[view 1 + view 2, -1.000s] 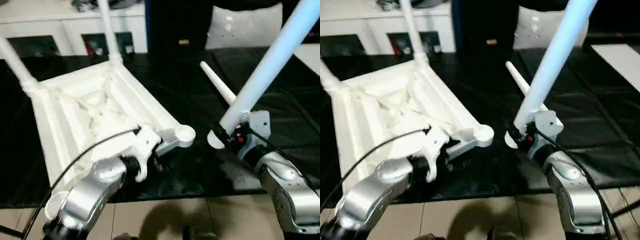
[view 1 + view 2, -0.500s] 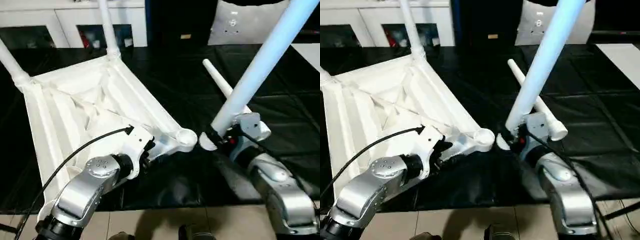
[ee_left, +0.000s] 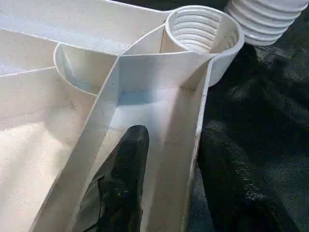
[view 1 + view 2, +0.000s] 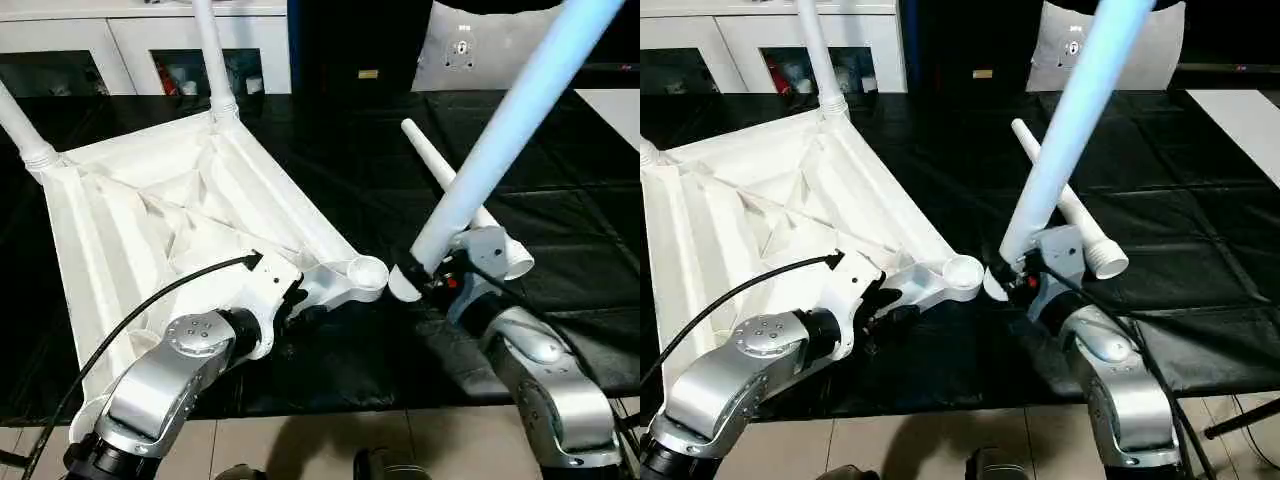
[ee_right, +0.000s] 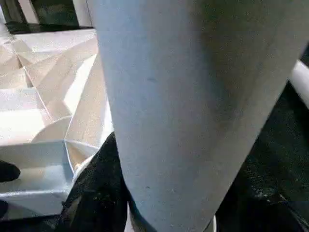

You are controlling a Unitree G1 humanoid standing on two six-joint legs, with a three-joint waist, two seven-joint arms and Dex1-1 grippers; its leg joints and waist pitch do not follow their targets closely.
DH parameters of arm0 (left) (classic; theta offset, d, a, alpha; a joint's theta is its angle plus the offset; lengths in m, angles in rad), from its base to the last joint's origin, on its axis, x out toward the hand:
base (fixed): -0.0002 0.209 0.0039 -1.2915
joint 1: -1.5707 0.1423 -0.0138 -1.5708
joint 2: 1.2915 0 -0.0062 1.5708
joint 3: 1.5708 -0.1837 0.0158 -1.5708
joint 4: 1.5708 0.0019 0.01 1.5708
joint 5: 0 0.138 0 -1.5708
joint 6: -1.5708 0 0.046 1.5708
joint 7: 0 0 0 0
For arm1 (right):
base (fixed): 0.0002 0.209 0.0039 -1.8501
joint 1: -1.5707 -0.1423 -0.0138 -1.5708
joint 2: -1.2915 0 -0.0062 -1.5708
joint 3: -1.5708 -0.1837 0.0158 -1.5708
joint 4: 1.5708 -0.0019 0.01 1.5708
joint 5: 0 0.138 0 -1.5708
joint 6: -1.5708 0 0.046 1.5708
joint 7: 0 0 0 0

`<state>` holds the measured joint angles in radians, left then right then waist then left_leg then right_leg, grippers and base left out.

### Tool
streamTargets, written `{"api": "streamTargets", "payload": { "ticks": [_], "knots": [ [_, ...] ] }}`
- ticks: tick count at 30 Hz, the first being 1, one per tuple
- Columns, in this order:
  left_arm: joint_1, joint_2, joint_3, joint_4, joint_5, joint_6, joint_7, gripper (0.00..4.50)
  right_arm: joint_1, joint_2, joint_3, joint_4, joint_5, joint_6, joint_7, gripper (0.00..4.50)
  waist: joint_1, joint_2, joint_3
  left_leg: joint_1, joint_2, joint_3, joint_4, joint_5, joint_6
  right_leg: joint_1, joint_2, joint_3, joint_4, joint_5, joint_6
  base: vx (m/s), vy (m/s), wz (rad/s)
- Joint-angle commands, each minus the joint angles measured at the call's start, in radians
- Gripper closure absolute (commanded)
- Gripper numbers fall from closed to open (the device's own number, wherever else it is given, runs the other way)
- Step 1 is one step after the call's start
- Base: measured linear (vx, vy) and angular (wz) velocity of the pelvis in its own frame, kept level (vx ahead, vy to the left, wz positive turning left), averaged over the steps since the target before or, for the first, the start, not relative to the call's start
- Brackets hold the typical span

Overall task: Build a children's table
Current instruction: Insert table leg to table base

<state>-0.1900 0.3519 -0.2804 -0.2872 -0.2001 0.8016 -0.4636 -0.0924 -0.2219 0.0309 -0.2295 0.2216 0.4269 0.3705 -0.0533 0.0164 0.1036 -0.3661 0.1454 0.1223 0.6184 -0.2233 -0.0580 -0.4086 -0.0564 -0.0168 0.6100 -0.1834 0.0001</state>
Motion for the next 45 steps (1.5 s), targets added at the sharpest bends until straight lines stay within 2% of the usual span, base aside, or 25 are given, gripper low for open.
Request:
{"api": "streamTargets", "payload": {
  "ticks": [1,4,8,9,11,13,14,15,18,20,24,25,26,27,29,30,31,33,35,38,39,40,41,42,45],
  "knots": [
    [-0.006,0.021,0.013,-0.004,0.027,0.009,0.017,3.05,-0.016,0.002,0.020,-0.006,-0.003,-0.017,0.010,2.61,0.011,-0.007,-0.061,-0.012,0.048,-0.007,-0.083,-0.196,0.041,0.050,-0.061,0.036,-0.086,-0.360,-0.184,0.000,0.000,0.00],
    [-0.012,0.025,0.007,-0.004,0.029,0.014,0.015,3.32,-0.017,-0.001,0.023,-0.005,-0.005,-0.018,0.014,2.61,0.013,-0.006,-0.062,-0.011,0.048,-0.005,-0.082,-0.176,0.047,0.052,-0.060,0.037,-0.083,-0.308,-0.203,0.000,0.000,0.00],
    [-0.023,0.085,-0.071,-0.021,0.070,0.024,-0.024,3.64,-0.016,-0.006,0.025,0.001,-0.011,-0.026,0.018,2.61,0.017,-0.004,-0.063,-0.010,0.050,-0.006,-0.083,-0.164,0.052,0.054,-0.061,0.037,-0.080,-0.289,-0.208,0.000,0.000,0.00],
    [-0.031,0.099,-0.097,-0.020,0.090,0.028,-0.026,3.76,-0.017,-0.007,0.025,0.004,-0.012,-0.028,0.019,2.61,0.017,-0.005,-0.062,-0.010,0.050,-0.005,-0.083,-0.163,0.050,0.054,-0.061,0.036,-0.081,-0.289,-0.210,0.000,0.000,0.00],
    [-0.034,0.101,-0.102,-0.018,0.095,0.029,-0.025,3.90,-0.018,-0.008,0.024,0.004,-0.012,-0.028,0.018,2.61,0.019,-0.001,-0.061,-0.009,0.049,-0.005,-0.083,-0.172,0.046,0.053,-0.062,0.037,-0.081,-0.306,-0.208,0.000,0.000,0.00],
    [-0.039,0.097,-0.098,-0.014,0.095,0.028,-0.020,3.92,-0.021,-0.008,0.023,0.003,-0.011,-0.026,0.017,2.61,0.018,-0.003,-0.061,-0.010,0.048,-0.005,-0.083,-0.179,0.040,0.054,-0.062,0.036,-0.082,-0.320,-0.205,0.000,0.000,0.00],
    [-0.048,0.093,-0.087,-0.004,0.097,0.012,-0.016,3.97,-0.025,-0.008,0.022,0.004,-0.010,-0.026,0.017,2.61,0.018,-0.003,-0.061,-0.011,0.048,-0.006,-0.084,-0.182,0.038,0.054,-0.062,0.036,-0.082,-0.325,-0.203,0.000,0.000,0.00],
    [-0.051,0.091,-0.079,0.000,0.096,0.002,-0.015,4.23,-0.025,-0.008,0.022,0.004,-0.010,-0.026,0.017,2.61,0.017,-0.002,-0.061,-0.010,0.048,-0.006,-0.084,-0.189,0.036,0.053,-0.061,0.036,-0.083,-0.331,-0.200,0.000,0.000,0.00],
    [-0.059,0.093,-0.071,0.008,0.086,-0.034,-0.028,4.26,-0.025,-0.009,0.021,0.006,-0.008,-0.029,0.017,2.61,0.016,-0.004,-0.063,-0.012,0.047,-0.006,-0.083,-0.184,0.036,0.054,-0.061,0.036,-0.083,-0.326,-0.198,0.000,0.000,0.00],
    [-0.060,0.110,-0.070,0.029,0.086,-0.095,-0.062,4.41,-0.029,-0.007,0.019,0.013,-0.005,-0.029,0.016,2.61,0.013,-0.006,-0.071,-0.014,0.047,-0.005,-0.080,-0.138,0.044,0.059,-0.061,0.036,-0.077,-0.253,-0.210,0.000,0.000,0.00],
    [-0.070,0.164,-0.089,0.092,0.096,-0.198,-0.148,4.41,-0.052,-0.006,0.022,0.025,-0.003,-0.025,0.018,2.61,0.015,-0.005,-0.074,-0.012,0.044,-0.002,-0.077,-0.095,0.065,0.061,-0.059,0.035,-0.072,-0.189,-0.236,0.000,0.000,0.00],
    [-0.070,0.164,-0.089,0.092,0.096,-0.198,-0.148,4.41,-0.052,-0.006,0.022,0.025,-0.003,-0.025,0.018,2.61,0.014,-0.004,-0.073,-0.010,0.045,0.000,-0.078,-0.102,0.063,0.060,-0.060,0.035,-0.072,-0.199,-0.238,0.000,0.000,0.00],
    [-0.082,0.177,-0.094,0.153,0.084,-0.333,-0.234,4.50,-0.064,-0.007,0.029,0.028,0.006,-0.037,0.041,2.61,0.017,-0.011,-0.071,-0.009,0.044,0.001,-0.079,-0.113,0.069,0.059,-0.059,0.035,-0.081,-0.232,-0.228,0.000,0.000,0.00],
    [-0.085,0.180,-0.096,0.166,0.082,-0.363,-0.254,4.50,-0.067,-0.007,0.031,0.028,0.008,-0.039,0.046,2.61,0.019,-0.004,-0.073,-0.006,0.048,0.001,-0.080,-0.116,0.061,0.058,-0.061,0.036,-0.073,-0.232,-0.228,0.000,0.000,0.00],
    [-0.105,0.203,-0.117,0.233,0.073,-0.493,-0.370,4.50,-0.080,-0.006,0.034,0.030,0.021,-0.046,0.065,2.61,0.021,-0.007,-0.072,-0.005,0.047,0.002,-0.082,-0.141,0.059,0.056,-0.061,0.038,-0.078,-0.274,-0.213,0.000,0.000,0.00],
    [-0.110,0.206,-0.120,0.251,0.065,-0.513,-0.404,4.50,-0.085,-0.005,0.033,0.031,0.027,-0.046,0.071,2.61,0.023,-0.010,-0.071,-0.002,0.049,0.003,-0.083,-0.143,0.058,0.053,-0.062,0.038,-0.079,-0.278,-0.211,0.000,0.000,0.00],
    [-0.114,0.207,-0.121,0.264,0.057,-0.526,-0.430,4.50,-0.089,-0.005,0.033,0.031,0.032,-0.045,0.075,2.61,0.027,-0.008,-0.069,-0.001,0.051,0.004,-0.084,-0.149,0.052,0.051,-0.064,0.039,-0.078,-0.293,-0.209,0.000,0.000,0.00],
    [-0.145,0.224,-0.141,0.329,0.079,-0.600,-0.473,4.50,-0.102,-0.012,0.038,0.042,0.029,-0.048,0.084,2.61,0.044,-0.003,-0.071,0.011,0.056,0.011,-0.085,-0.154,0.043,0.040,-0.062,0.041,-0.077,-0.290,-0.211,0.000,0.000,0.00],
    [-0.155,0.229,-0.142,0.359,0.092,-0.630,-0.468,4.50,-0.104,-0.013,0.038,0.046,0.029,-0.051,0.086,2.61,0.051,-0.005,-0.073,0.010,0.060,0.017,-0.087,-0.144,0.032,0.043,-0.061,0.041,-0.071,-0.245,-0.217,0.000,0.000,0.00],
    [-0.163,0.227,-0.131,0.401,0.108,-0.670,-0.458,4.50,-0.104,-0.013,0.036,0.049,0.028,-0.052,0.090,2.61,0.056,-0.006,-0.073,0.009,0.061,0.022,-0.090,-0.157,0.018,0.045,-0.063,0.042,-0.069,-0.247,-0.209,0.000,0.000,0.00],
    [-0.172,0.223,-0.112,0.457,0.133,-0.707,-0.435,4.50,-0.098,-0.013,0.038,0.050,0.024,-0.056,0.095,2.61,0.056,-0.006,-0.073,0.008,0.060,0.022,-0.090,-0.157,0.017,0.046,-0.062,0.042,-0.070,-0.251,-0.205,0.000,0.000,0.00],
    [-0.172,0.223,-0.112,0.457,0.133,-0.707,-0.435,4.50,-0.098,-0.013,0.038,0.050,0.024,-0.056,0.095,2.61,0.056,-0.007,-0.071,0.007,0.059,0.023,-0.091,-0.167,0.016,0.044,-0.062,0.042,-0.072,-0.269,-0.199,0.000,0.000,0.00],
    [-0.171,0.218,-0.093,0.472,0.132,-0.701,-0.425,4.50,-0.093,-0.012,0.042,0.049,0.021,-0.059,0.094,2.61,0.053,-0.007,-0.069,0.001,0.059,0.020,-0.094,-0.188,0.005,0.048,-0.065,0.041,-0.073,-0.322,-0.182,0.000,0.000,0.00],
    [-0.168,0.212,-0.075,0.475,0.122,-0.684,-0.420,4.50,-0.089,-0.011,0.046,0.047,0.020,-0.060,0.092,2.61,0.054,-0.005,-0.069,0.003,0.059,0.021,-0.093,-0.193,0.003,0.046,-0.067,0.042,-0.076,-0.341,-0.176,0.000,0.000,0.00],
    [-0.153,0.204,-0.034,0.447,0.046,-0.621,-0.461,4.50,-0.084,-0.005,0.054,0.043,0.019,-0.056,0.089,2.61,0.052,-0.006,-0.069,0.002,0.059,0.021,-0.093,-0.197,-0.001,0.042,-0.068,0.043,-0.079,-0.380,-0.164,0.000,0.000,0.00]
  ]
}}
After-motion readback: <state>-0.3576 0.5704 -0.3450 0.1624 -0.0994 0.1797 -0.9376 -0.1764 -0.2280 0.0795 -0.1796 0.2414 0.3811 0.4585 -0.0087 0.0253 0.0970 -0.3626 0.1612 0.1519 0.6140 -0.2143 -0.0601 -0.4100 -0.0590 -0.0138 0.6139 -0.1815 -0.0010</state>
